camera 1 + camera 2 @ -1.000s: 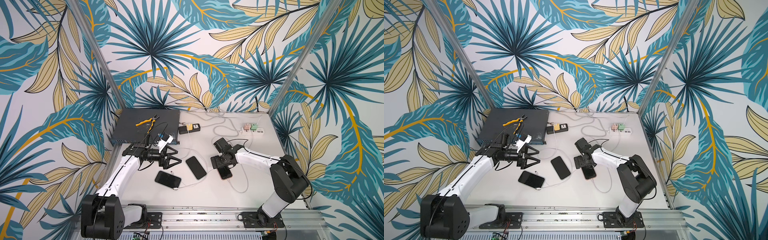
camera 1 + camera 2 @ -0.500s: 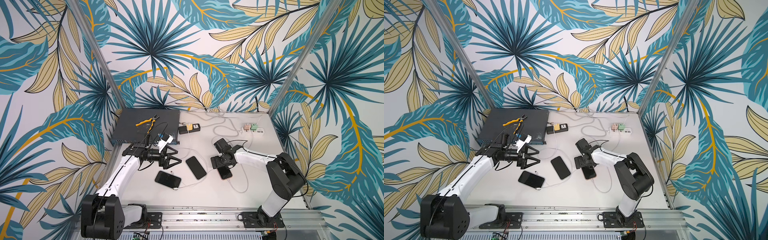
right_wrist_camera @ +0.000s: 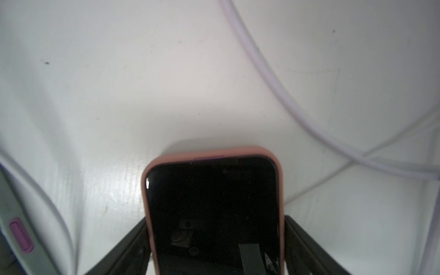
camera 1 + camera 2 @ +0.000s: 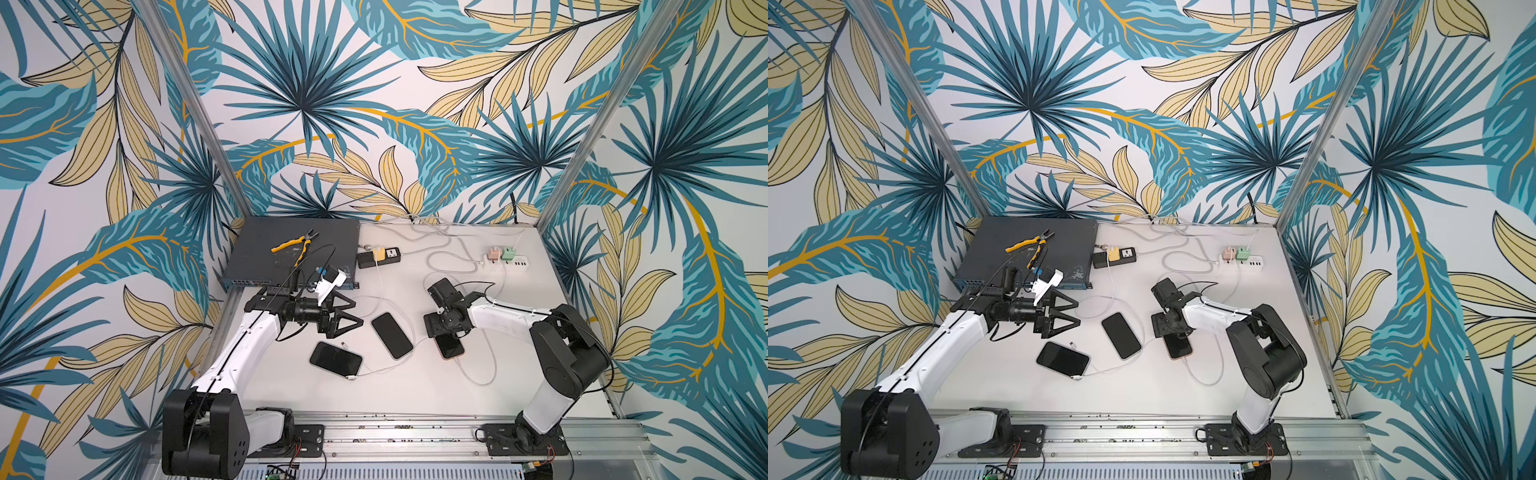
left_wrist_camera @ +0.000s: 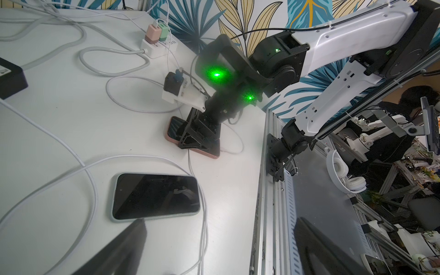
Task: Unplug the charging cable from the phone
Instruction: Pick up the phone at the center of the board.
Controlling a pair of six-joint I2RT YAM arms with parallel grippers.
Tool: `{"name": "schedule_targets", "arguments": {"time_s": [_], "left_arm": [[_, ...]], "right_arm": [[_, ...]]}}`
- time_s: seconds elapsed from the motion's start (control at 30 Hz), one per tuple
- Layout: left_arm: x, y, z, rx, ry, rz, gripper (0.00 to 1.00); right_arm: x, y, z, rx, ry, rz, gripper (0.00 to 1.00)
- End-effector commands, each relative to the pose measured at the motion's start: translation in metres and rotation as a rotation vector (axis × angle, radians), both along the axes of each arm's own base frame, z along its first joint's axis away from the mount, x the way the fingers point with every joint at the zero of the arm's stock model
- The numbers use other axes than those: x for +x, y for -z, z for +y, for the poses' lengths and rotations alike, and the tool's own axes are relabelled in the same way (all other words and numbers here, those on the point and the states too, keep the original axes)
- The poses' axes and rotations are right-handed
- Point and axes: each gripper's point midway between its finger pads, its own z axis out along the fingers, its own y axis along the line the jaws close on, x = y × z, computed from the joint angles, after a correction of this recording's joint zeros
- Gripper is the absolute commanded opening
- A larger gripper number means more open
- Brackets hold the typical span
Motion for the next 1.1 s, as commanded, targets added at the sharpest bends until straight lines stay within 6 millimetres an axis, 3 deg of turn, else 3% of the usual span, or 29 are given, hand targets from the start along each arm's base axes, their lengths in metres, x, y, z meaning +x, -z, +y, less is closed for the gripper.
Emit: {"name": "schedule_targets", "arguments": {"time_s": [0.0, 0.3, 0.57, 0.83, 1.07], "left_arm": [[0.002, -0.011, 0.0, -0.021, 0.009, -0.048, 1.0], [0.005, -0.012, 0.0, -0.016, 0.003, -0.05, 1.0], [0.009, -0.018, -0.009, 0.03, 0.019, -0.063, 1.0], [0.011, -0.033, -0.025, 0.036, 0.071, -0.086, 1.0], [0.017, -0.041, -0.042, -0.004, 0.09, -0.082, 1.0]], "right_arm": [[-0.007, 0.013, -0.015, -0.066, 0.017, 0.031, 0.79], [0.01, -0.024, 0.002, 0.008, -0.025, -0.059, 0.64], [0.015, -0.074, 0.047, 0.243, -0.168, -0.137, 0.6], [-0.007, -0.142, 0.109, 0.625, -0.412, -0.179, 0.59], [-0.026, -0.201, 0.138, 0.898, -0.561, -0.217, 0.59]]}}
